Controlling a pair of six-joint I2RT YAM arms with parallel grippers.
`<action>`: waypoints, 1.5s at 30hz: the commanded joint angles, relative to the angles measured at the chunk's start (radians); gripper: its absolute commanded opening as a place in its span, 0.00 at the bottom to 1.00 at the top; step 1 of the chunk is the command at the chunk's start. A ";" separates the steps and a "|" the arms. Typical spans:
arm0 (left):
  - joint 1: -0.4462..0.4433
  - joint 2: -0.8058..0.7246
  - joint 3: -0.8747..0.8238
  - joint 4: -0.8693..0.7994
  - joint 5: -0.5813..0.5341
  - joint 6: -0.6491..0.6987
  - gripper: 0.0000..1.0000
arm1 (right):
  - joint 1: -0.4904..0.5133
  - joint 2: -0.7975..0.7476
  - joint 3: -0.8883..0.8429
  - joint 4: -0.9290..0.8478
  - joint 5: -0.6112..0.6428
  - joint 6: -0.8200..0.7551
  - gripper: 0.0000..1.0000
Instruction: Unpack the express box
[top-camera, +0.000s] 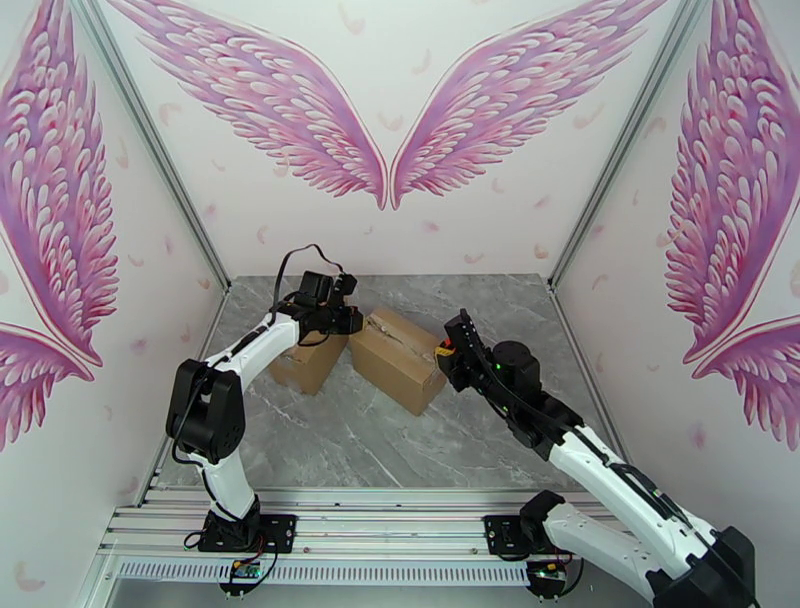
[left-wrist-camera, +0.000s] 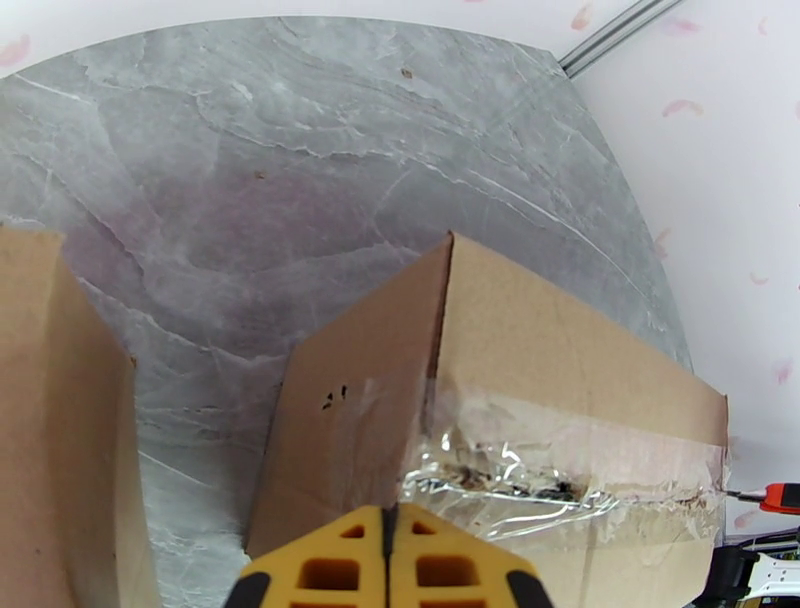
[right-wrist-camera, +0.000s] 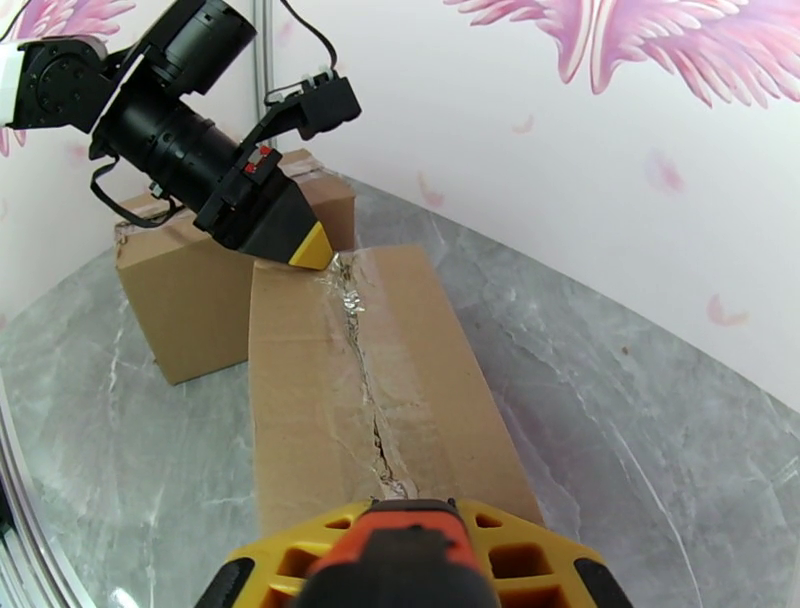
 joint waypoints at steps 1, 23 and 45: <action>0.007 0.004 -0.041 -0.047 -0.065 -0.003 0.00 | 0.001 0.040 0.014 0.058 -0.037 0.005 0.05; 0.062 -0.004 -0.076 -0.003 -0.116 -0.070 0.00 | -0.092 -0.097 -0.055 -0.214 -0.143 0.001 0.03; -0.030 -0.274 -0.268 0.059 -0.180 -0.250 0.41 | -0.257 -0.144 -0.170 -0.022 0.085 0.456 0.03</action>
